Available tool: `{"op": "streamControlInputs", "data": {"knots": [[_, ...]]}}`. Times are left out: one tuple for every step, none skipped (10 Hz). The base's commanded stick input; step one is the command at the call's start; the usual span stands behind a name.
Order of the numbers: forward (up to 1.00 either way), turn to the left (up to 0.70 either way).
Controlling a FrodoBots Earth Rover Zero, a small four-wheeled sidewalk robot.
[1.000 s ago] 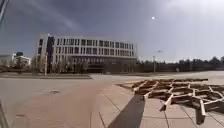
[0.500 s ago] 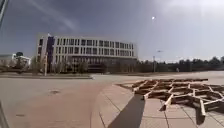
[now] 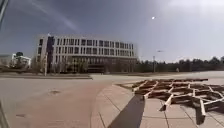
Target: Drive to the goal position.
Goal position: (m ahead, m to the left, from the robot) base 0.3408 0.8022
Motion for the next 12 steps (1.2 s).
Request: {"op": "streamControlInputs", "data": {"knots": [[0.05,0.0],[0.05,0.0],[0.05,0.0],[0.05,0.0],[0.05,0.0],[0.05,0.0],[0.05,0.0],[0.05,0.0],[0.05,0.0],[0.05,0.0],[0.05,0.0],[0.05,0.0]]}}
